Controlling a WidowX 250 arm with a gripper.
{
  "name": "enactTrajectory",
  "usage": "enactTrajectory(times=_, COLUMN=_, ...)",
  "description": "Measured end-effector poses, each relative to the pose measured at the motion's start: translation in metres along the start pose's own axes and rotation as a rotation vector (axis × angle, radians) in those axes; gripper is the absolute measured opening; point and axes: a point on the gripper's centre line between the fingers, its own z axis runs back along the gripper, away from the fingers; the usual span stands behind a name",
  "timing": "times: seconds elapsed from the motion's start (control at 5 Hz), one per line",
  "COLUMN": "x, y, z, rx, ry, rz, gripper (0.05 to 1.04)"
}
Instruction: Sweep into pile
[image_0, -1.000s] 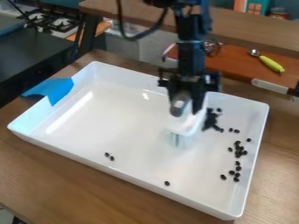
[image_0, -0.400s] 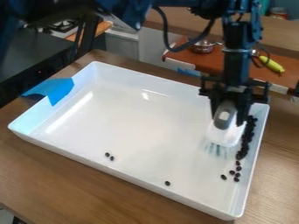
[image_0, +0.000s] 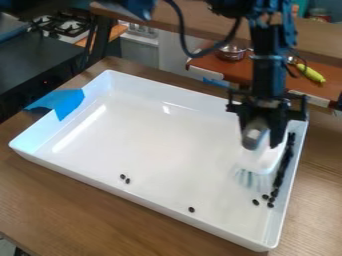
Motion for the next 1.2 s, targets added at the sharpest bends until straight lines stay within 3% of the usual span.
enactTrajectory(times=0.2, x=-0.013, y=0.045, z=0.063, rx=-0.069, ry=-0.083, rz=0.037, gripper=0.486)
enactTrajectory(times=0.4, x=-0.033, y=0.092, z=0.113, rx=-0.131, ry=-0.136, rz=0.063, gripper=0.486)
enactTrajectory(times=0.6, x=-0.059, y=0.129, z=0.143, rx=-0.104, ry=-0.187, rz=0.040, gripper=0.486)
enactTrajectory(times=0.8, x=-0.103, y=0.177, z=0.135, rx=0.020, ry=-0.194, rz=0.037, gripper=0.486)
enactTrajectory(times=1.2, x=-0.144, y=0.276, z=0.106, rx=0.209, ry=-0.206, rz=-0.034, gripper=0.486)
